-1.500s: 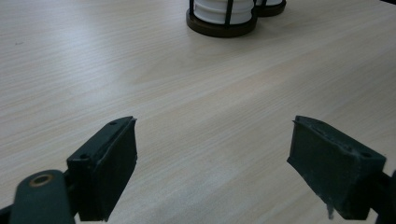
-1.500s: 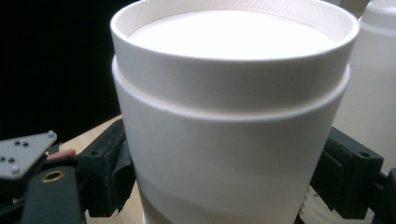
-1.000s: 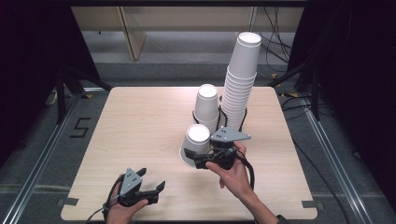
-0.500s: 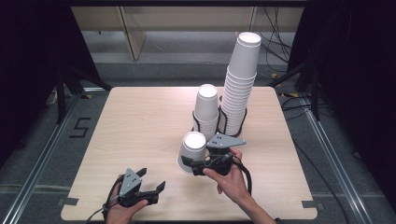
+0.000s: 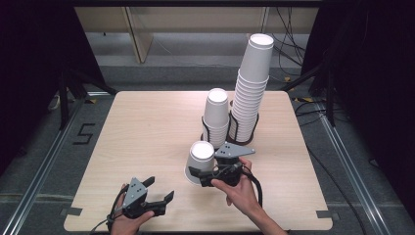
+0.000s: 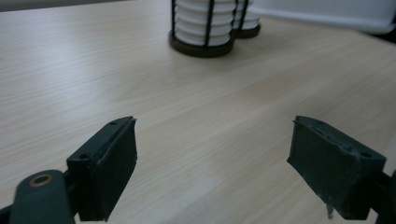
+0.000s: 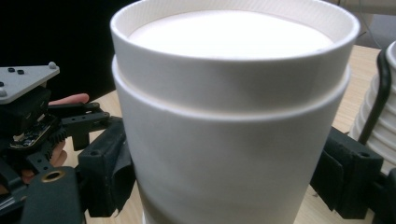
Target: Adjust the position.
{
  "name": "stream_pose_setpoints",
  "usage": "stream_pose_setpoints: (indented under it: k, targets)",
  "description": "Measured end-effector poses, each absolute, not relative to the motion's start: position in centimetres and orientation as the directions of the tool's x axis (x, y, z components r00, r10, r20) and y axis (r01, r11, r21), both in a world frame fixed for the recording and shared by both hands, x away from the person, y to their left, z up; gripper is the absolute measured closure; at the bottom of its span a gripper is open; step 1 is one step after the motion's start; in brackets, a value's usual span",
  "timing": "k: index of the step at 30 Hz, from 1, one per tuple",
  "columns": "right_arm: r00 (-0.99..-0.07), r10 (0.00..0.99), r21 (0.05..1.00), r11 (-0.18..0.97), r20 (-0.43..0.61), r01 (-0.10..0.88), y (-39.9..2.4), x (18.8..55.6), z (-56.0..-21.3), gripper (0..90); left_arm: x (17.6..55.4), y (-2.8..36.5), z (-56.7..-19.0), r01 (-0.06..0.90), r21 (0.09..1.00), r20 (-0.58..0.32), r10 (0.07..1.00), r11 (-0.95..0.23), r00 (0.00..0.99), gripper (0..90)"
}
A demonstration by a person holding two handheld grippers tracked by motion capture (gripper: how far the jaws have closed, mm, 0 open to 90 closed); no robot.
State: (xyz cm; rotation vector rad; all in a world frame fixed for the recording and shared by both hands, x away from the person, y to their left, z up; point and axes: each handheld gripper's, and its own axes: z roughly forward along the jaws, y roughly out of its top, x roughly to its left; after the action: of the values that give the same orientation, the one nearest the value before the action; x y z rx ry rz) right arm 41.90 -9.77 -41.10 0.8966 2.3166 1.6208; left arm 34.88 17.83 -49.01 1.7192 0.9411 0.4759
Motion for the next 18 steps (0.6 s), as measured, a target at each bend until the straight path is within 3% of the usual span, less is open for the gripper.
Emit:
stream_pose_setpoints:
  k: [8,18]
  targets:
    - [-0.819,0.539,0.908,0.218,0.195,0.359,-9.1,41.8,-41.3,18.6,34.8,16.4,-48.5,0.259,0.962,-0.125,0.713,-0.083,0.69,14.7]
    - [-0.832,0.514,0.903,0.226,0.208,0.366,-7.8,41.3,-41.5,18.6,34.8,15.8,-48.3,0.228,0.97,-0.11,0.697,-0.079,0.708,14.6]
